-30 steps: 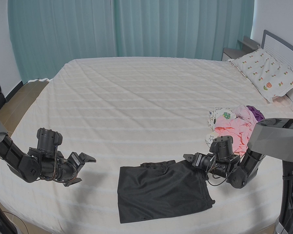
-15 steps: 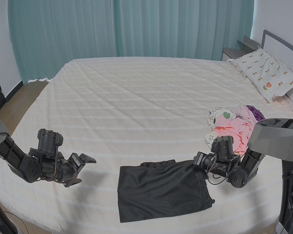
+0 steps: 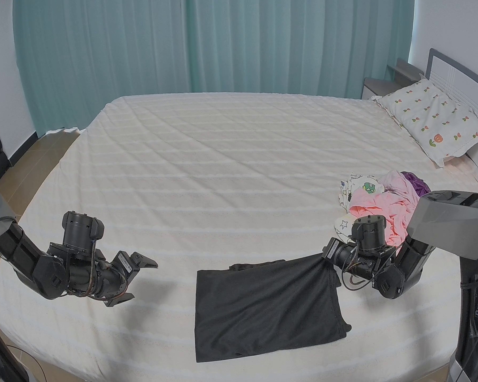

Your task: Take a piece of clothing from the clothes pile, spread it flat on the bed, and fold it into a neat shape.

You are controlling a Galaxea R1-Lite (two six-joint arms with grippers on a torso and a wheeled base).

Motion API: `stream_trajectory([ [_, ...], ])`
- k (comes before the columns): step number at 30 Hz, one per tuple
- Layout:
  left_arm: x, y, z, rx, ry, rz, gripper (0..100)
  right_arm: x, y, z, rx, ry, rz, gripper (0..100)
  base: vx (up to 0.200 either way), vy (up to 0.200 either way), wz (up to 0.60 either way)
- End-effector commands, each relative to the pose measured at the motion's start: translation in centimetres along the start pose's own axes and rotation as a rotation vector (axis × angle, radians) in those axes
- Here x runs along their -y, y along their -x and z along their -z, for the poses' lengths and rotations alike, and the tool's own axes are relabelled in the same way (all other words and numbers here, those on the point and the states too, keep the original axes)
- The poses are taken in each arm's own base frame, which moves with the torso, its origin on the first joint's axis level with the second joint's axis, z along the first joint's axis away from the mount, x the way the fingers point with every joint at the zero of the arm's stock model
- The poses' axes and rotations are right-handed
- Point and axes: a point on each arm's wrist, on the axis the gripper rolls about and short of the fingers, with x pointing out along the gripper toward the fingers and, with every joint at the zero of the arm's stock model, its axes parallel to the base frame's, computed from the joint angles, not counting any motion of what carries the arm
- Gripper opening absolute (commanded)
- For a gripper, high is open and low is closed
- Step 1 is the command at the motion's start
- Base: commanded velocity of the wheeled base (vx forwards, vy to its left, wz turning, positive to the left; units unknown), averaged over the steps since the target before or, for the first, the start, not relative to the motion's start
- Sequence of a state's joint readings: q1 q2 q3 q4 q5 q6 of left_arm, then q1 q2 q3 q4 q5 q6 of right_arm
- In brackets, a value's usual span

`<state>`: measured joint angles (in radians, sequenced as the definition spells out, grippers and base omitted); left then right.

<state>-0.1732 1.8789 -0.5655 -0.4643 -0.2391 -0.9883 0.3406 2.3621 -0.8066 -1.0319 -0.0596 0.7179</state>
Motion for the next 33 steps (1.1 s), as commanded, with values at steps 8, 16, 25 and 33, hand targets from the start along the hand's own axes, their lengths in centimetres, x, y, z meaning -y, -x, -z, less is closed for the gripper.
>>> stream_trajectory([
  [8, 0.0, -0.1, 0.2, -0.006, -0.001, -0.003, 100, 0.5, -0.8, -0.2, 0.014, -0.014, 0.008, 0, 0.000, 0.000, 0.00],
  [16, 0.0, -0.2, 0.2, -0.010, -0.001, -0.005, 100, 0.3, 0.7, -0.4, 0.008, -0.010, -0.003, 100, 0.000, 0.000, 0.00],
  [25, 0.0, -0.4, 0.5, -0.019, -0.005, -0.008, 100, 1.5, 6.4, -0.9, -0.090, -0.025, -0.041, 100, -0.156, 0.000, 0.00],
  [33, -0.2, -0.4, 0.9, -0.031, -0.012, -0.018, 100, 2.5, 7.1, 1.8, -0.223, 0.009, -0.051, 100, -0.125, 0.000, 0.00],
])
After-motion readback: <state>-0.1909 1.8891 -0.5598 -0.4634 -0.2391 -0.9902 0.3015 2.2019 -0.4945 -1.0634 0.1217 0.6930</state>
